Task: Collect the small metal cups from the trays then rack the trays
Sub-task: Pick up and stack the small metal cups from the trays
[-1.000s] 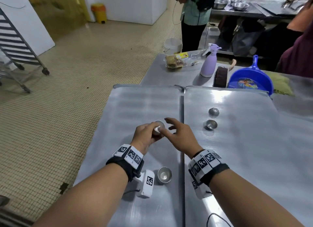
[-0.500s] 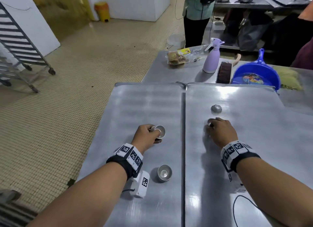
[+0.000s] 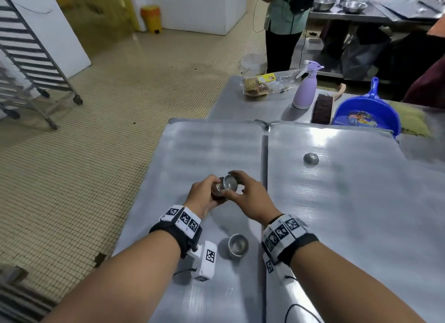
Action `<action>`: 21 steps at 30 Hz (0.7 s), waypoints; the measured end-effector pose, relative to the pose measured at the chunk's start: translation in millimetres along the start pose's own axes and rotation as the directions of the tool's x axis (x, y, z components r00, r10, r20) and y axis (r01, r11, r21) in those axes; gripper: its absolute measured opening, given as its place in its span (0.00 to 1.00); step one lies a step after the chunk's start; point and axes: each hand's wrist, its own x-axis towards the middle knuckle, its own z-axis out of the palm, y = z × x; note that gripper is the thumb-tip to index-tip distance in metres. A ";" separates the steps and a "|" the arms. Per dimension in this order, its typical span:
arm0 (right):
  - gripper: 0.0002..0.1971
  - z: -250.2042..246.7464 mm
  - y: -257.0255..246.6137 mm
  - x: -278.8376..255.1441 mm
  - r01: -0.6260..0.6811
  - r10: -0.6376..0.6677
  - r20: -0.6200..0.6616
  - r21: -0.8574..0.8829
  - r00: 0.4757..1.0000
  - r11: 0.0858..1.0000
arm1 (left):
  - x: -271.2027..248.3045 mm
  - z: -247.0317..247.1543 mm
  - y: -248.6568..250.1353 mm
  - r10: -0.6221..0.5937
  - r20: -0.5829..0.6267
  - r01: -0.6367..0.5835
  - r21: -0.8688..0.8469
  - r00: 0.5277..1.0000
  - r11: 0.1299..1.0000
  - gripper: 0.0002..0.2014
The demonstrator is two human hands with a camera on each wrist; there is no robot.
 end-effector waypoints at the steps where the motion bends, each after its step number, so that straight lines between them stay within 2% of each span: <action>1: 0.29 3.6 -2.7 -0.1 -0.002 0.002 0.004 0.000 1.000 1.000 | -0.8 -0.5 1.5 0.003 0.009 -0.003 -0.011 1.000 1.000 0.09; 3: 0.29 8.3 -6.6 1.1 0.002 -0.002 -0.006 -0.005 1.000 1.000 | -1.8 -0.7 1.9 0.018 0.024 -0.018 0.004 1.000 1.000 0.09; 7: 0.38 2.6 -5.3 -0.1 -0.015 0.015 0.041 0.001 0.999 1.000 | -0.2 -3.5 -2.0 0.085 0.014 -0.086 0.144 0.996 0.986 0.05; 9: 0.35 -13.5 7.1 1.5 -0.062 0.062 0.001 -0.045 0.998 0.997 | 4.8 -4.8 -5.0 0.132 -0.020 -0.124 0.233 0.991 0.965 0.06; 11: 0.28 -39.4 27.7 9.1 -0.133 0.117 -0.105 -0.164 0.988 0.977 | 10.8 -4.1 -9.0 0.174 -0.049 -0.148 0.329 0.984 0.932 0.06; 13: 0.23 -71.2 51.1 22.6 -0.238 0.177 -0.219 -0.294 0.960 0.926 | 12.6 -1.0 -12.3 0.201 -0.032 -0.168 0.432 0.979 0.886 0.02; 16: 0.23 -117.4 81.4 44.5 -0.341 0.221 -0.320 -0.392 0.921 0.854 | 15.7 1.5 -19.3 0.220 0.025 -0.202 0.508 0.975 0.837 0.05; 19: 0.29 -147.3 106.8 68.4 -0.410 0.271 -0.329 -0.494 0.904 0.767 | 19.7 -0.2 -25.3 0.244 0.057 -0.236 0.535 0.968 0.811 0.06; 21: 0.31 -155.7 122.2 82.0 -0.444 0.352 -0.272 -0.571 0.896 0.690 | 22.1 -3.9 -28.0 0.255 0.082 -0.256 0.551 0.964 0.794 0.07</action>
